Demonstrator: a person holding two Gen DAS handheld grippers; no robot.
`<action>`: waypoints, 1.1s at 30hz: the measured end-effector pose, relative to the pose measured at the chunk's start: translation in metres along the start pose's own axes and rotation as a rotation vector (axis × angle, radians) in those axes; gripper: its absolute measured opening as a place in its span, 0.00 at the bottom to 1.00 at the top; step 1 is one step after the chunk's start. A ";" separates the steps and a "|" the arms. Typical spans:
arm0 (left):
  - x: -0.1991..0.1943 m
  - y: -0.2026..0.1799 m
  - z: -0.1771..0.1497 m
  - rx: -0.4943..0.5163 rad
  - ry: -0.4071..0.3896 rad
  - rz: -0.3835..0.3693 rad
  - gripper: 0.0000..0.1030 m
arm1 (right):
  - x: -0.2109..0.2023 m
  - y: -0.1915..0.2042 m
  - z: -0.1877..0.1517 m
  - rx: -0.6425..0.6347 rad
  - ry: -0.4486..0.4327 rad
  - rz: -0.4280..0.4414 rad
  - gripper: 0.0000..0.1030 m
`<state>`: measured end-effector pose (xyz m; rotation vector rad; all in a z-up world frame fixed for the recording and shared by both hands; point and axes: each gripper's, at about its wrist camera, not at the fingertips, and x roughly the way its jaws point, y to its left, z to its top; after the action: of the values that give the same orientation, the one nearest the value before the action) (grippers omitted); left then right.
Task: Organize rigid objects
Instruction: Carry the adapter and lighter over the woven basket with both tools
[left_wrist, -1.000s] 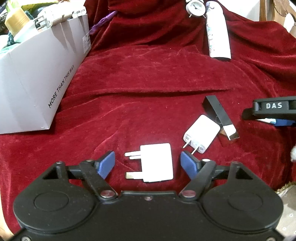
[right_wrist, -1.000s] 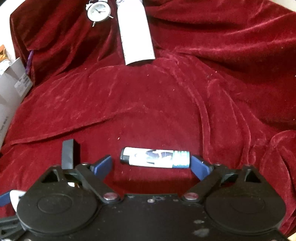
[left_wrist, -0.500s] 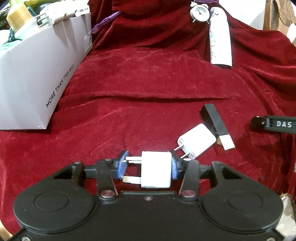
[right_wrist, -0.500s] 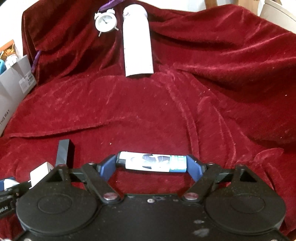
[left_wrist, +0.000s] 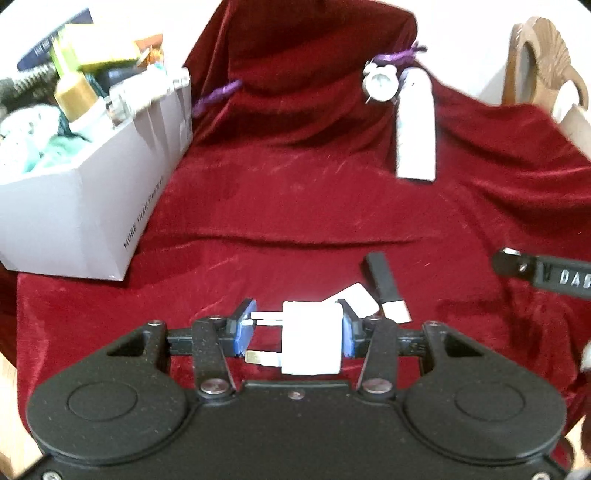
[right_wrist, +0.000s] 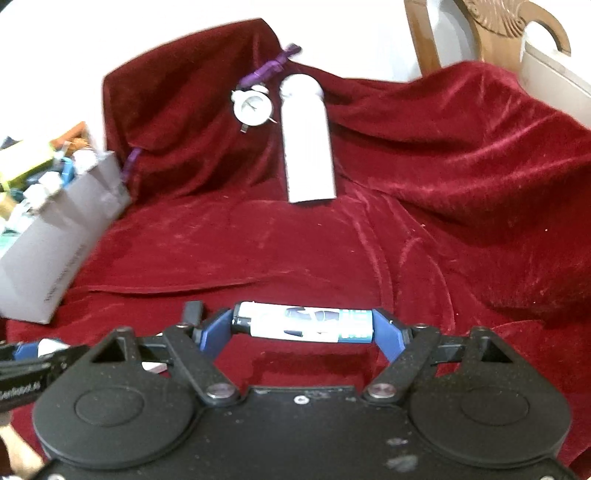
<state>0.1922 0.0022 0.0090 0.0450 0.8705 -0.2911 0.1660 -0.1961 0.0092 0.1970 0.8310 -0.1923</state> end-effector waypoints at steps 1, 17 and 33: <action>-0.005 -0.002 0.001 0.000 -0.008 -0.005 0.44 | -0.006 0.000 -0.001 -0.005 -0.004 0.014 0.78; -0.047 -0.013 -0.050 -0.036 0.074 -0.051 0.44 | -0.072 0.002 -0.055 -0.156 0.116 0.242 0.78; -0.048 -0.008 -0.109 -0.073 0.225 -0.018 0.44 | -0.085 0.006 -0.111 -0.279 0.314 0.283 0.79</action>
<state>0.0797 0.0226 -0.0240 0.0018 1.1048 -0.2746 0.0322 -0.1551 0.0005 0.0809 1.1192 0.2262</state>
